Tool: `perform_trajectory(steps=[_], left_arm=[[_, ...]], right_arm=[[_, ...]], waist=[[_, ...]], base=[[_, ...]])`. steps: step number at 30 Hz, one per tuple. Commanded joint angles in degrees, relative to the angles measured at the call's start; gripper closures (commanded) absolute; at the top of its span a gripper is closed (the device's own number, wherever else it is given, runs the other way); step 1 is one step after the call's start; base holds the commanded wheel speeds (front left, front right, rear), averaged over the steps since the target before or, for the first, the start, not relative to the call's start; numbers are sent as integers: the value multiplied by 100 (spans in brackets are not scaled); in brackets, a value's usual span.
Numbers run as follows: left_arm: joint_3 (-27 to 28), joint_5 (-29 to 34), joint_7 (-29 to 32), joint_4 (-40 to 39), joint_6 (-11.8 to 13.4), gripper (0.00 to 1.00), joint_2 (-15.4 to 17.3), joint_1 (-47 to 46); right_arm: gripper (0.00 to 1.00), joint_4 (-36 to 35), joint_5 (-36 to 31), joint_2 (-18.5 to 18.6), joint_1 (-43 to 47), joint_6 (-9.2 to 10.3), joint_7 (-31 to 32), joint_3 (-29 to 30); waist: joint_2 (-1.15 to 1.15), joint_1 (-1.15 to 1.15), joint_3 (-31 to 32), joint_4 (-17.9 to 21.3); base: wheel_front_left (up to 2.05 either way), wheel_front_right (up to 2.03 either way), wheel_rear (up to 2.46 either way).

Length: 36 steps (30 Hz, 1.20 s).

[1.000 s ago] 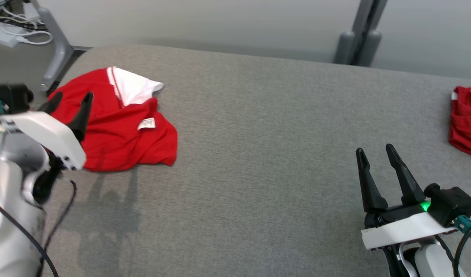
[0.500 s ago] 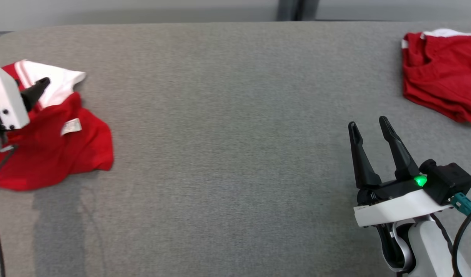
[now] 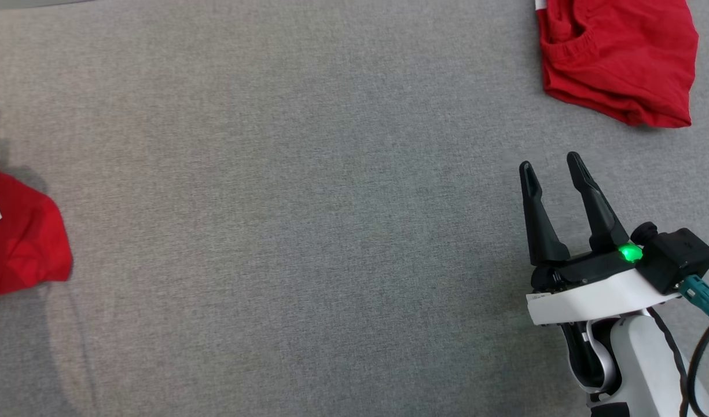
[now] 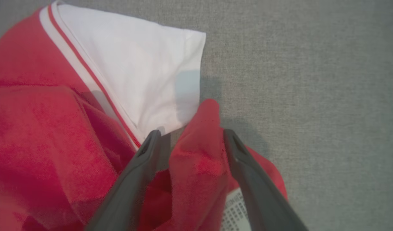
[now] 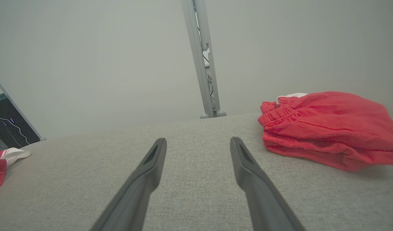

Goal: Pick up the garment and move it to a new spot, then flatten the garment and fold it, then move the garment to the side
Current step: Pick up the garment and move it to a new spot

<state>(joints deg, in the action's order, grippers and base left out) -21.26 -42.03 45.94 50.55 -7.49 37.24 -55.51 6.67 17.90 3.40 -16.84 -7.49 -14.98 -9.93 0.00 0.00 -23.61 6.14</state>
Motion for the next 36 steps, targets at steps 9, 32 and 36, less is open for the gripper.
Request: perform_trajectory(steps=[9, 32, 36], left_arm=[[-183, 37, 352, 369, 20, 55, -74, -175], [-1092, -519, -67, -1591, 1, 100, -128, -100], [-1250, -660, -323, -2077, 1, 100, -63, -54]], right_arm=[[0, -14, 1, -30, -104, -2, -16, 11], [0, 217, 97, -36, 122, -2, -16, -41], [0, 258, 137, -34, 217, -2, -16, -52]], waist=[[0, 0, -148, 57], [0, 0, 765, -103], [0, 0, 941, -80]], base=[[0, 0, 0], [0, 0, 0], [0, 0, 0]])
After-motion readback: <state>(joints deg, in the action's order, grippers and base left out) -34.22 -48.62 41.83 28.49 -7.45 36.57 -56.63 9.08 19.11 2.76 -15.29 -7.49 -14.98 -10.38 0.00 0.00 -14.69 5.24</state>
